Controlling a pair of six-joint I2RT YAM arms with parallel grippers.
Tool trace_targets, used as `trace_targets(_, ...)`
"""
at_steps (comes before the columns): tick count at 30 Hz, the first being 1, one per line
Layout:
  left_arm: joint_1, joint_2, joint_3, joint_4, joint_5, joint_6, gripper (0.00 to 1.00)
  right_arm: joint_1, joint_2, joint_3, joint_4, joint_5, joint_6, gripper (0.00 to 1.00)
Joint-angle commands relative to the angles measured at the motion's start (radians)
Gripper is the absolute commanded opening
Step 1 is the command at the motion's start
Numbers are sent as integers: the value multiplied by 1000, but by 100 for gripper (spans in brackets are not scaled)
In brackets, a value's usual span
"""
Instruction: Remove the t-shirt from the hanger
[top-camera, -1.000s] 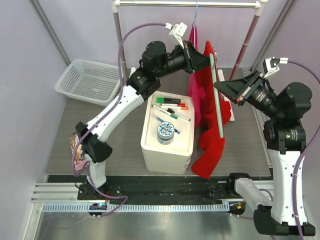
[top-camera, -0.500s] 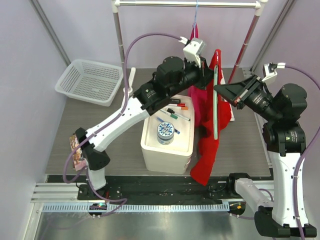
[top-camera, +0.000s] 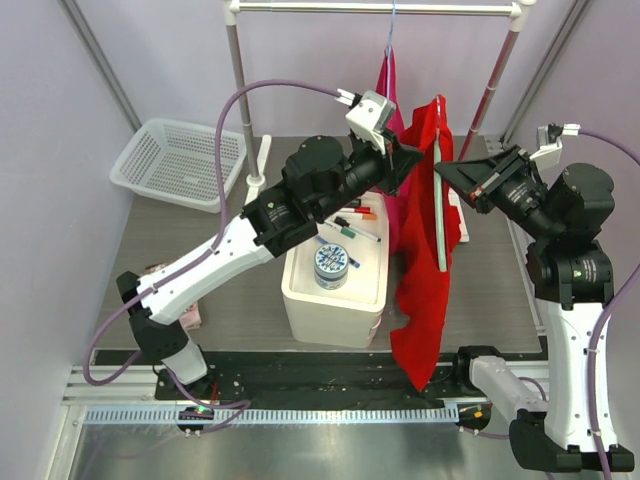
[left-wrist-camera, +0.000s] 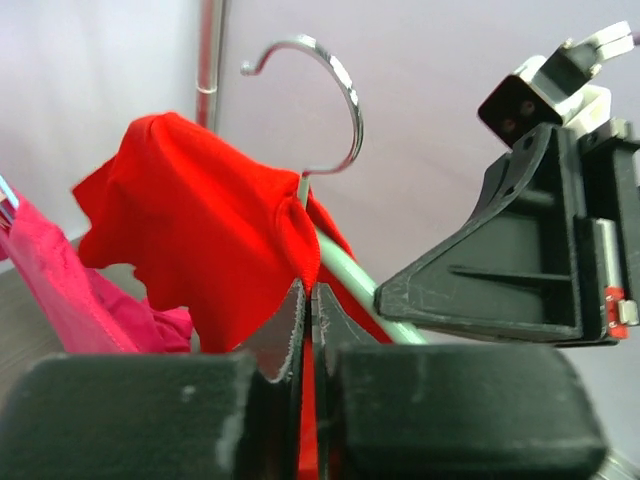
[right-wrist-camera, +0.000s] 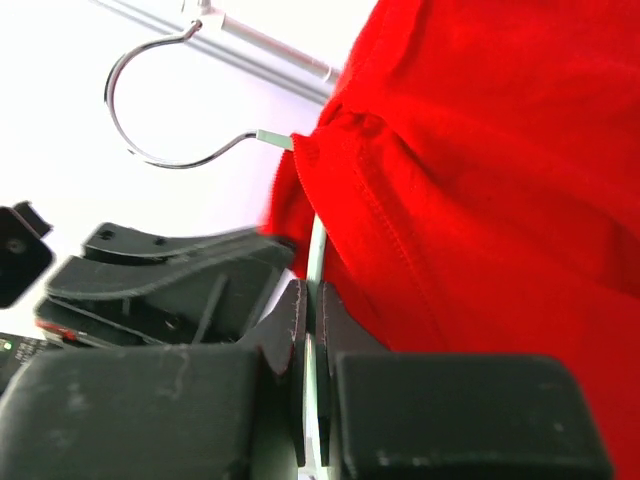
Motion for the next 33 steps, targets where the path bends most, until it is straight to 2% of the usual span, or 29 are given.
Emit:
trace_targets(1, -6, 10, 28, 24, 5, -44, 16, -7, -7, 89, 63, 103, -21, 1)
trace_targets(2, -6, 11, 27, 26, 5, -52, 37, -7, -8, 95, 66, 117, -25, 1)
trace_targets(5, -6, 0, 30, 12, 63, -66, 61, -7, -5, 118, 84, 162, -41, 1)
trace_targets(7, -6, -27, 24, -7, 116, -64, 66, -7, -1, 144, 101, 223, -65, 1)
trace_targets(9, -8, -61, -28, -10, 235, -49, 67, -7, 18, 186, 102, 316, -87, 1)
trace_targets(13, -28, -148, -160, 0, 332, 14, 68, -7, 39, 215, 128, 439, -67, 1)
trace_targets(21, -153, -165, -375, 85, 263, 126, 71, -7, 61, 259, 170, 559, 11, 1)
trace_targets(22, -161, -156, -395, 114, 249, 132, 81, -7, 62, 266, 170, 595, 17, 1)
trace_targets(23, -172, -136, -398, 122, 240, 141, 81, -7, 62, 278, 170, 600, 25, 1)
trace_targets(25, -175, -107, -386, 125, 203, 140, 81, -7, 62, 292, 168, 605, 40, 1)
trace_targets(27, -176, -72, -369, 121, 160, 135, 77, -7, 61, 309, 170, 604, 54, 1)
trace_targets(29, -176, -53, -348, 119, 130, 123, 64, -7, 56, 312, 168, 614, 59, 1)
trace_targets(30, -176, -40, -343, 118, 93, 111, 52, -7, 54, 312, 167, 619, 59, 1)
trace_targets(32, -176, -29, -343, 113, 55, 100, 41, -7, 56, 316, 165, 628, 59, 1)
trace_targets(33, -176, -24, -344, 112, 1, 82, 31, -7, 57, 318, 164, 627, 60, 1)
